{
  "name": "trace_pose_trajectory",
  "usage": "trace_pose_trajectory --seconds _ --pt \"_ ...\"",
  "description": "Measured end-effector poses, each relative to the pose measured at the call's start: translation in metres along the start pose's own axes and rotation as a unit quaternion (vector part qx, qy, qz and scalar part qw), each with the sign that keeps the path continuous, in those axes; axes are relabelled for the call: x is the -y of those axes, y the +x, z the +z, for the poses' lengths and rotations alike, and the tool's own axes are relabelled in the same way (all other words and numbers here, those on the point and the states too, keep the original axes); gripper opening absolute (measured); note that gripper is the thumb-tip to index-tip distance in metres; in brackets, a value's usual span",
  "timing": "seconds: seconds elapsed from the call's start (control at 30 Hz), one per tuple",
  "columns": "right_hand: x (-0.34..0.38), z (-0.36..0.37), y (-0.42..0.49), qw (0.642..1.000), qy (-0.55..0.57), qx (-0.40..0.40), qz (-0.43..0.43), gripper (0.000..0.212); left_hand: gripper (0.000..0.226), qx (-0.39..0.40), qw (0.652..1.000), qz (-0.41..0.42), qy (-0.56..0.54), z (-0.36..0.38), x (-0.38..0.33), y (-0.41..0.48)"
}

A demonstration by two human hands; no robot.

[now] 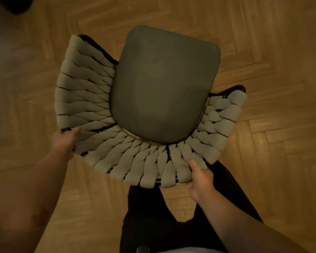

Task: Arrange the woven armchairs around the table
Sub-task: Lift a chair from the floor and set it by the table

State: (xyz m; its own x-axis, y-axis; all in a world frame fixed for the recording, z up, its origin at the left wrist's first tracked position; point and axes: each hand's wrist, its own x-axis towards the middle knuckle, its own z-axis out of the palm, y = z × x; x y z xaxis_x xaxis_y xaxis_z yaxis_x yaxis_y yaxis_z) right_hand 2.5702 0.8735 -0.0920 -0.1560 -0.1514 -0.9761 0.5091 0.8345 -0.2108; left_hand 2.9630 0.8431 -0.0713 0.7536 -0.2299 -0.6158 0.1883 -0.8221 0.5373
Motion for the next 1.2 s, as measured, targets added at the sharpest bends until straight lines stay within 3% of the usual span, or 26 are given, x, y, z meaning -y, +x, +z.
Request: trace_pose_trajectory --seconds 0.17,0.37,0.43,0.87,1.07,1.2 --pt "-0.041 0.023 -0.011 0.992 0.06 -0.074 -0.077 0.042 0.056 0.1 0.994 0.021 -0.023 -0.014 -0.011 0.041" --pt "-0.071 0.052 -0.019 0.974 0.12 -0.121 -0.146 0.031 0.056 0.154 0.987 0.05 -0.02 -0.018 -0.018 0.06" --pt "-0.077 0.055 -0.018 0.971 0.135 -0.122 -0.156 0.036 0.056 0.163 0.984 0.067 -0.017 -0.015 -0.024 0.065" --pt "-0.104 0.037 -0.028 0.954 0.224 -0.149 -0.129 0.021 0.054 0.214 0.969 0.117 0.041 0.01 -0.038 0.053" --pt "-0.099 0.018 -0.027 0.933 0.293 -0.165 -0.128 0.028 0.06 0.255 0.951 0.155 0.083 0.065 -0.064 0.04" --pt "-0.087 0.002 -0.025 0.917 0.342 -0.165 -0.122 0.023 0.05 0.29 0.938 0.162 0.1 0.11 -0.083 0.019"
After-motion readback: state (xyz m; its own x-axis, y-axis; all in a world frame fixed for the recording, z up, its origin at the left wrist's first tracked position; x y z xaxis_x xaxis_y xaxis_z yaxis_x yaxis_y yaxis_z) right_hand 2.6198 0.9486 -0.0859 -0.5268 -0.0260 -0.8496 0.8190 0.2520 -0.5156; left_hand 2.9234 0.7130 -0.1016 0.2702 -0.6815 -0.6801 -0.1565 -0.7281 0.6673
